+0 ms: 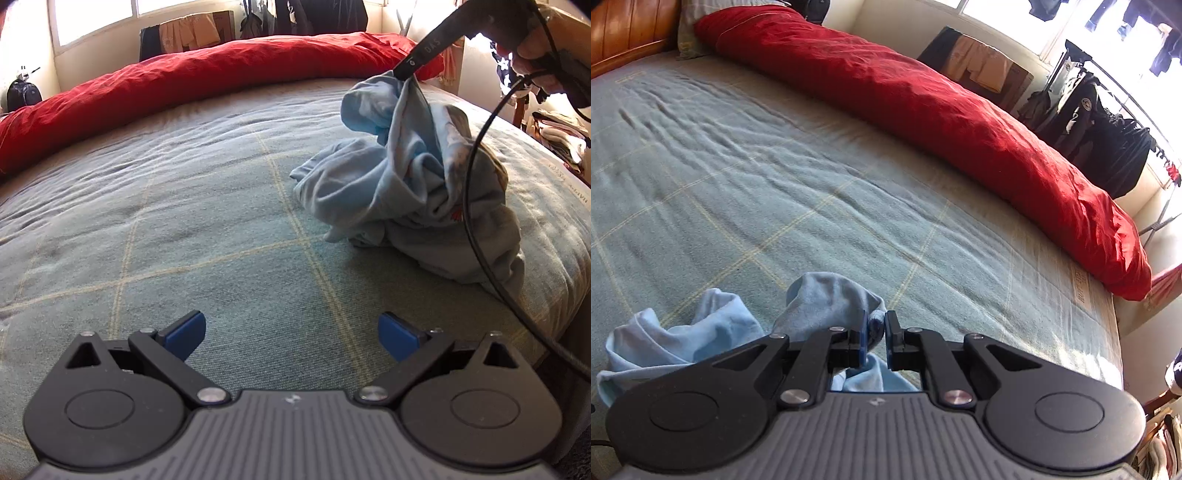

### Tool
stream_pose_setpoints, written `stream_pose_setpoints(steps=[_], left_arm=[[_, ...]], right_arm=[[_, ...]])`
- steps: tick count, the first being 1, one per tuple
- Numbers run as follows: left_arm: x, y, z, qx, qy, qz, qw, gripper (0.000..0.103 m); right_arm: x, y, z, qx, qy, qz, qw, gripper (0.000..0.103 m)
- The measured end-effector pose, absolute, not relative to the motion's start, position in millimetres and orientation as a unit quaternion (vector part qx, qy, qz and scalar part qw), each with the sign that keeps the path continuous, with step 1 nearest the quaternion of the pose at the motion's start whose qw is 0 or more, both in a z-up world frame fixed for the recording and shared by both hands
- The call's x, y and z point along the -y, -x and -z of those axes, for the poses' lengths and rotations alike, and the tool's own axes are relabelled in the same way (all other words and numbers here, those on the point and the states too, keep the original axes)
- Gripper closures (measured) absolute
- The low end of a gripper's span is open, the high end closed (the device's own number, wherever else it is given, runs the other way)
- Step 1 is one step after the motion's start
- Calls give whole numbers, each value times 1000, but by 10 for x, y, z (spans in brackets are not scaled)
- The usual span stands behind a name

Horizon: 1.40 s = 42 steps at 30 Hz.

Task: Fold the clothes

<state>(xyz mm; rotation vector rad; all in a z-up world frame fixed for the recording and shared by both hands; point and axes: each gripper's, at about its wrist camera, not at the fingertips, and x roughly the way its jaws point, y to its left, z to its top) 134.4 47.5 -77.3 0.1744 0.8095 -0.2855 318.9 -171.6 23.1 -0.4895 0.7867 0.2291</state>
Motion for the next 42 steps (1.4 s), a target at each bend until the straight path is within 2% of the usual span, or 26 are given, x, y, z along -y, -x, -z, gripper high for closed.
stream_pose_setpoints(steps=[7, 11, 14, 19, 30, 34, 35, 36, 37, 42], left_arm=[[-472, -1506, 740, -383, -83, 138, 909, 5], [-418, -1706, 672, -368, -97, 148, 913, 17], [-326, -1863, 626, -360, -111, 158, 913, 20], [-147, -2021, 602, -350, -141, 176, 909, 28], [-356, -1970, 471, -379, -128, 178, 899, 29], [-615, -2026, 352, -395, -77, 176, 898, 29], [-657, -2070, 317, -397, -67, 171, 899, 33], [-688, -2126, 288, -398, -54, 171, 900, 45], [-703, -2196, 266, -400, -36, 179, 898, 48], [-618, -2600, 285, -412, 58, 234, 879, 50]], right_arm=[[2052, -3627, -203, -384, 230, -48, 893, 93], [2255, -3840, -134, -390, 237, -9, 890, 93], [2421, -3959, -54, -394, 248, 24, 885, 92], [2640, -3971, 11, -417, 202, -2, 886, 91], [2648, -3229, -394, -401, 114, -122, 901, 63], [2550, -2852, -336, -397, 109, -160, 897, 61], [2521, -2763, -314, -396, 108, -170, 896, 61], [2493, -2678, -290, -395, 107, -180, 895, 60], [2466, -2616, -264, -394, 105, -187, 894, 59], [2342, -2400, -103, -396, 94, -209, 889, 56]])
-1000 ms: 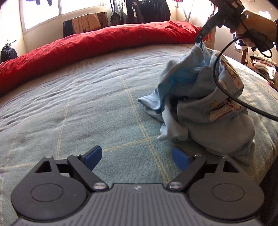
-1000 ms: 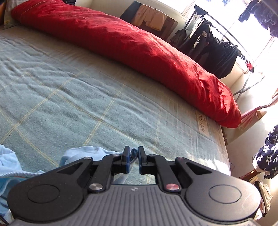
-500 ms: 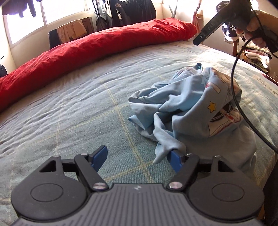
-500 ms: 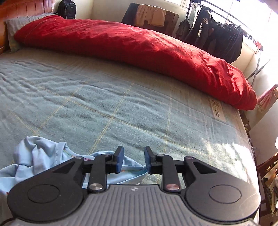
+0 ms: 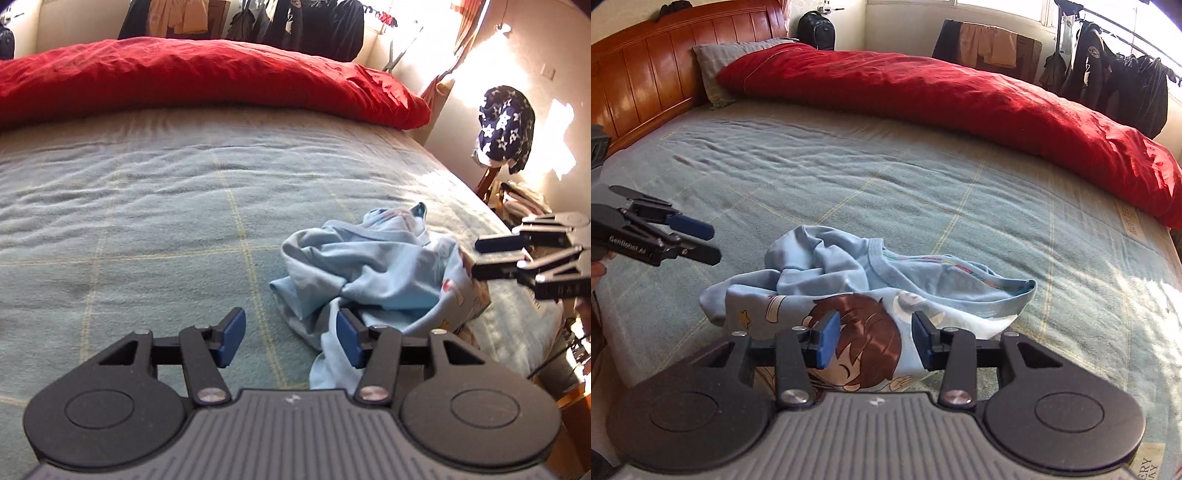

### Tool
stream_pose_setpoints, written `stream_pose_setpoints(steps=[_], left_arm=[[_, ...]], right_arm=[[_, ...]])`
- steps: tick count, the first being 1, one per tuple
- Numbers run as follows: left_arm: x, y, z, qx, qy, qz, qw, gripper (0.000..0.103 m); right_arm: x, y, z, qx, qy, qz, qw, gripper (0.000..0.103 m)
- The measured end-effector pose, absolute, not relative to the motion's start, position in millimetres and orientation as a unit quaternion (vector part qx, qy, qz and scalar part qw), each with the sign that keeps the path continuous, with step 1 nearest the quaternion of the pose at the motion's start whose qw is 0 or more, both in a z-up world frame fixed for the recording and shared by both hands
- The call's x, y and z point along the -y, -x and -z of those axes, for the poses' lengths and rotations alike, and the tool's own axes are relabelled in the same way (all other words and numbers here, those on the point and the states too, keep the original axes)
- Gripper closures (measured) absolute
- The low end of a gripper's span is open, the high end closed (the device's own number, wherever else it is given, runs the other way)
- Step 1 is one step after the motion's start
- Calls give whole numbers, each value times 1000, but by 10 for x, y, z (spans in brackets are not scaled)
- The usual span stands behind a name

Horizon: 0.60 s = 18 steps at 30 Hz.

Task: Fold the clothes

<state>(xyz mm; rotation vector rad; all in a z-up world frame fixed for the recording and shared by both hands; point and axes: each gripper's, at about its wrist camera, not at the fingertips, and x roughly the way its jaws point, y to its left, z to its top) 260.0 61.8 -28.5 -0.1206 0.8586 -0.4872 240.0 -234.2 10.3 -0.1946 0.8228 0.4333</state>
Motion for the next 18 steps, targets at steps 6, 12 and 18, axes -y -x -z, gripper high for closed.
stream_pose_setpoints(steps=[6, 12, 18], left_arm=[[-470, -3134, 573, -460, 110, 253, 844, 50], [-454, -3376, 739, -477, 133, 258, 830, 50], [-445, -3512, 865, -482, 163, 264, 819, 66]], right_arm=[[2410, -2311, -2, -410, 45, -224, 883, 55], [2394, -2293, 58, -430, 21, -265, 863, 50], [2314, -2359, 133, -430, 32, -278, 858, 46]])
